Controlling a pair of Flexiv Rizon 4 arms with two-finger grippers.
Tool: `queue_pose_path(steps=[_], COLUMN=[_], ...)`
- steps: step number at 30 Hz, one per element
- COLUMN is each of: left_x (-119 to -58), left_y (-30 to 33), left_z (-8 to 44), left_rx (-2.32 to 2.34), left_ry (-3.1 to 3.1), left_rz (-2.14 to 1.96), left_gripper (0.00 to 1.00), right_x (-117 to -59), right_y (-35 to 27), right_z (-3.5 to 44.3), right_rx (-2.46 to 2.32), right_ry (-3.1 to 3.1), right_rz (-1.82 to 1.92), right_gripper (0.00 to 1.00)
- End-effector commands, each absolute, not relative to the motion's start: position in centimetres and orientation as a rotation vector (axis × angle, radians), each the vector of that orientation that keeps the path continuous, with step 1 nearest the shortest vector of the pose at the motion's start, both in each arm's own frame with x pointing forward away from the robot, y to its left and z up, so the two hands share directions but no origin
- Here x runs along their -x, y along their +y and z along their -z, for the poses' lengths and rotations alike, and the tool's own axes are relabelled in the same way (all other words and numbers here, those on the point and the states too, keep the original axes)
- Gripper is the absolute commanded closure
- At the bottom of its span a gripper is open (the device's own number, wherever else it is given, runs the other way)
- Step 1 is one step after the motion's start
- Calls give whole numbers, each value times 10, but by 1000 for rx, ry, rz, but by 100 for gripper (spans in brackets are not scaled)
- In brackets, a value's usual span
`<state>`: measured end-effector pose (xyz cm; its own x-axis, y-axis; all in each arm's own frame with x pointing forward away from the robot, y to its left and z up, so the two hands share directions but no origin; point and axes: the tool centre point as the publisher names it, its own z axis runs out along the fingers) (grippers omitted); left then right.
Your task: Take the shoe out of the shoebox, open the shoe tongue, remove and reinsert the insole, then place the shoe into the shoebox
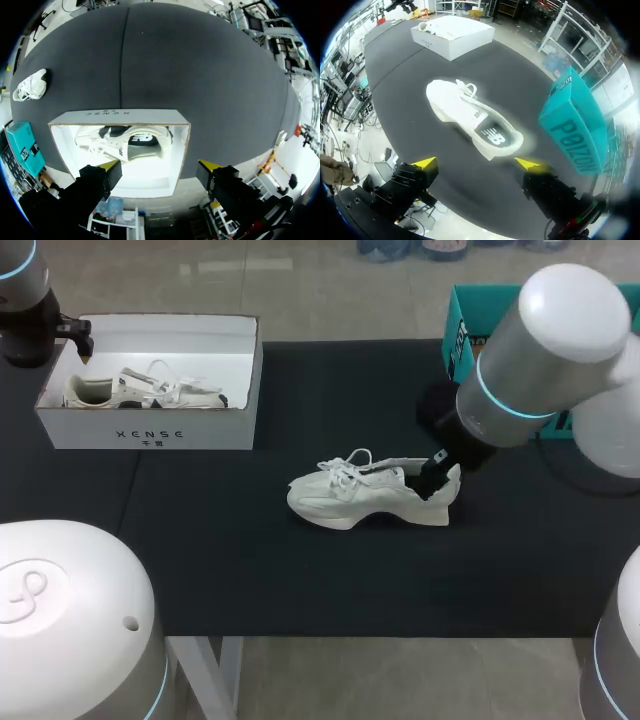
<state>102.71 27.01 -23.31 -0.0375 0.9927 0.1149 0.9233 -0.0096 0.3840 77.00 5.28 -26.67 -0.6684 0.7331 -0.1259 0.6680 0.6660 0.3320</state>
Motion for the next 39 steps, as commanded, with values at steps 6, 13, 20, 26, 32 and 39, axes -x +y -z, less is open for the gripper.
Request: queue_pose_path(steps=[6, 13, 20, 26, 32, 39], left_x=[-1027, -1027, -1027, -1027, -1027, -1027], left_y=[270, 270, 270, 270, 270, 270], left_z=[233, 233, 233, 233, 233, 233], left_rx=[-2036, -2036, -2036, -2036, -2036, -2036], left_ry=[2064, 2064, 2064, 2064, 2064, 2064], left_rz=[-537, -537, -537, -537, -537, -537], left_gripper=[0, 0, 0, 0, 0, 0], right_x=[-715, -715, -715, -720, -739, -764], right_y=[-5, -5, -5, 1, -5, -28], right_z=[212, 212, 212, 213, 223, 232], right_rx=[727, 727, 727, 704, 618, 501], right_ry=[2438, 2438, 2438, 2429, 2405, 2433], right_rz=[-1435, -1435, -1435, -1475, -1626, -1679], right_gripper=[0, 0, 0, 0, 0, 0])
